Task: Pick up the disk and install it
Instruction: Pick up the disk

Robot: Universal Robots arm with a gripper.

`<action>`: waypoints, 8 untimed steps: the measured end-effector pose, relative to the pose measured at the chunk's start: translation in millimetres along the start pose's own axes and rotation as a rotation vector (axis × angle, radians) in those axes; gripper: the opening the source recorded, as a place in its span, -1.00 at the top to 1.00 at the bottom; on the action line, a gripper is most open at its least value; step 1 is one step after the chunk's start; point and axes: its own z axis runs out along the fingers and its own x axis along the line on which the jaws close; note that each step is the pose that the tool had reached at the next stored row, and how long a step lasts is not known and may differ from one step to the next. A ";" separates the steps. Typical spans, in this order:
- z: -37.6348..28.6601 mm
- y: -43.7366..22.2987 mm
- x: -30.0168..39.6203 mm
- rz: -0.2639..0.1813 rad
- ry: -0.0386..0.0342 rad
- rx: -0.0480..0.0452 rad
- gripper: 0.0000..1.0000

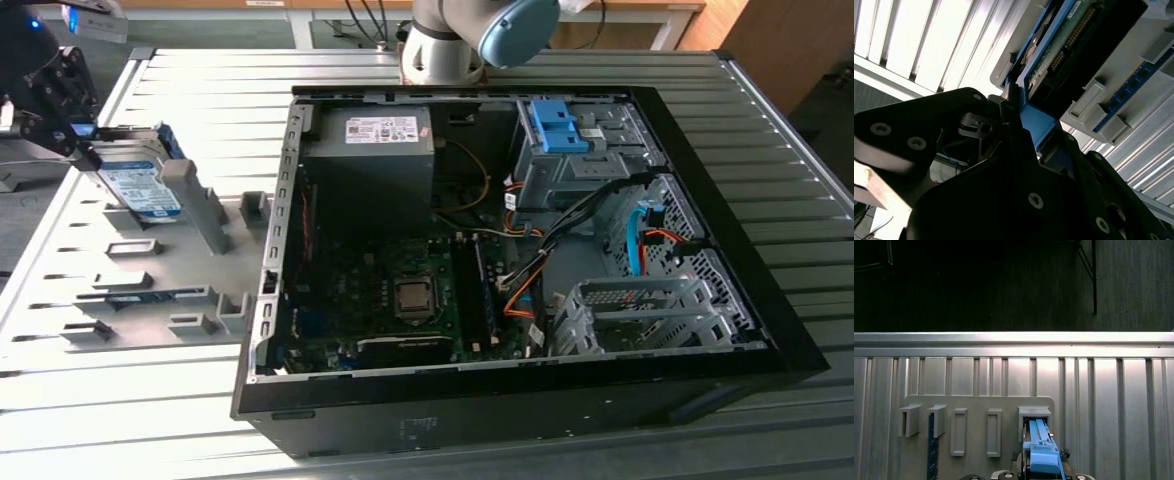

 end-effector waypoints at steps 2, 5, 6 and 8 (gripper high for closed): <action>0.0 0.0 0.0 0.000 0.0000 0.0000 0.25; 0.0 0.0 0.0 0.000 0.0000 0.0000 0.25; 0.0 0.0 0.0 0.000 0.0000 0.0000 0.25; 0.0 0.0 0.0 0.000 0.0000 0.0000 0.25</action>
